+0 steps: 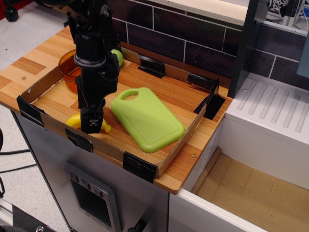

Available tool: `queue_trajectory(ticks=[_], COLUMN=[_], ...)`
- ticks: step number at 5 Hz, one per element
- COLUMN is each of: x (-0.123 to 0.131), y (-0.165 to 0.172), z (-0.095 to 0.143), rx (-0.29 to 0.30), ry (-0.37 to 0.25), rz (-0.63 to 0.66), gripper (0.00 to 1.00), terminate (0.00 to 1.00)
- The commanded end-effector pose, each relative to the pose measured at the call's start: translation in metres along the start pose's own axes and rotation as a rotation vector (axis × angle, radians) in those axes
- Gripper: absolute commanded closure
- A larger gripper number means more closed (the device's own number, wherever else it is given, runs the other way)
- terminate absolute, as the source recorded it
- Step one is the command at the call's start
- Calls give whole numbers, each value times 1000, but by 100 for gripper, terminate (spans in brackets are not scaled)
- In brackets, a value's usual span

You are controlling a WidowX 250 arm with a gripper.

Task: Put banana in pot

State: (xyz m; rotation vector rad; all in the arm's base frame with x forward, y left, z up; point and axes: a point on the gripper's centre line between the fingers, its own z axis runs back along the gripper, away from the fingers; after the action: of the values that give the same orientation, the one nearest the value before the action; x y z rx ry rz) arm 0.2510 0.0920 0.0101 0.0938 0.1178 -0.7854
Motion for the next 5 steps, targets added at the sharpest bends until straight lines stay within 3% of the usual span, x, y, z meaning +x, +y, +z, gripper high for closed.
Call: queue_trajectory(ticks=[1,2,3,5], x=[4,4,5,6], y=[11,11,11,7], z=[-5,-6,2,57], rx=[33,27,26,26], ry=[-2,-2,-23,-123], rz=[-3,-6,10,37], gripper=[0,100,100,100], terminate=[0,0,0,0])
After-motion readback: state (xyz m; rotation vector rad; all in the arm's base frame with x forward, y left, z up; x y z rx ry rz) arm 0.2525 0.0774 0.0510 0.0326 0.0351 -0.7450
